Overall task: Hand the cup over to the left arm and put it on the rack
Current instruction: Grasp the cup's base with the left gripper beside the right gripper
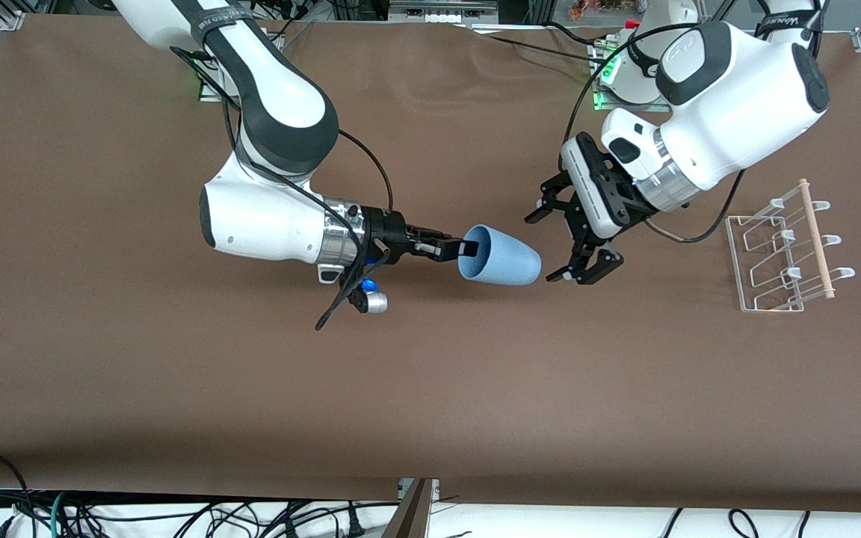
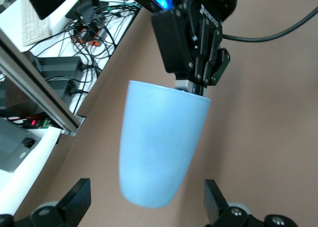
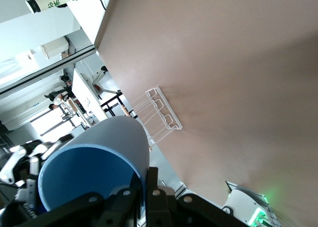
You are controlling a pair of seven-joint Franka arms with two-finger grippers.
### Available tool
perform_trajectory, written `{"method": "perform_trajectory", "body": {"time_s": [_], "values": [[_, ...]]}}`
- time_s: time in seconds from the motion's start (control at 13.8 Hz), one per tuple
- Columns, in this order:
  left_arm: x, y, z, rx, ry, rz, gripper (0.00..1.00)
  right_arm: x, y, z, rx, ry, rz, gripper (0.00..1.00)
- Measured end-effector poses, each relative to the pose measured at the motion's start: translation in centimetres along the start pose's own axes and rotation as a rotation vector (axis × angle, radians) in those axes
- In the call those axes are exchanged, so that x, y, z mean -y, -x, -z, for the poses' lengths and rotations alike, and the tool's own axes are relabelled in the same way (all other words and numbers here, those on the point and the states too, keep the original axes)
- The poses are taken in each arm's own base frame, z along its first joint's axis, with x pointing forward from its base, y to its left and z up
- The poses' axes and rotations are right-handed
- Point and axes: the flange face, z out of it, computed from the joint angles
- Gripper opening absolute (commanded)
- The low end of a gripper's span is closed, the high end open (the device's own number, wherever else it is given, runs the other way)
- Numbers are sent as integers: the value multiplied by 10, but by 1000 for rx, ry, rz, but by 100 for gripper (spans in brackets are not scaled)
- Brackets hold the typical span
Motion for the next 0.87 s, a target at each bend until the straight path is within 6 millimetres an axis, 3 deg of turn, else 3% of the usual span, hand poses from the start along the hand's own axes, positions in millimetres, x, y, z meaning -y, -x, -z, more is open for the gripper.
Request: {"method": "perform_trajectory", "body": {"time_s": [0.22, 0.51, 0.58, 0.65, 0.73, 0.8, 0.87], "values": [[1, 3, -17, -1, 7, -10, 100, 3, 2, 1, 0, -4, -4, 0], [-7, -8, -38, -26, -10, -28, 100, 4, 2, 1, 0, -6, -23, 0], [-8, -9, -41, -28, -9, -28, 77, 4, 2, 1, 1, -6, -25, 0], [-8, -9, -43, -29, -10, -28, 43, 4, 3, 1, 1, -5, -26, 0], [-7, -8, -43, -31, -15, -27, 24, 4, 3, 1, 5, -3, -27, 0], [-5, -7, -42, -31, -20, -27, 15, 3, 3, 1, 7, -1, -29, 0], [-5, -7, -42, -31, -20, -38, 14, 3, 3, 1, 7, -1, -38, 0]]}}
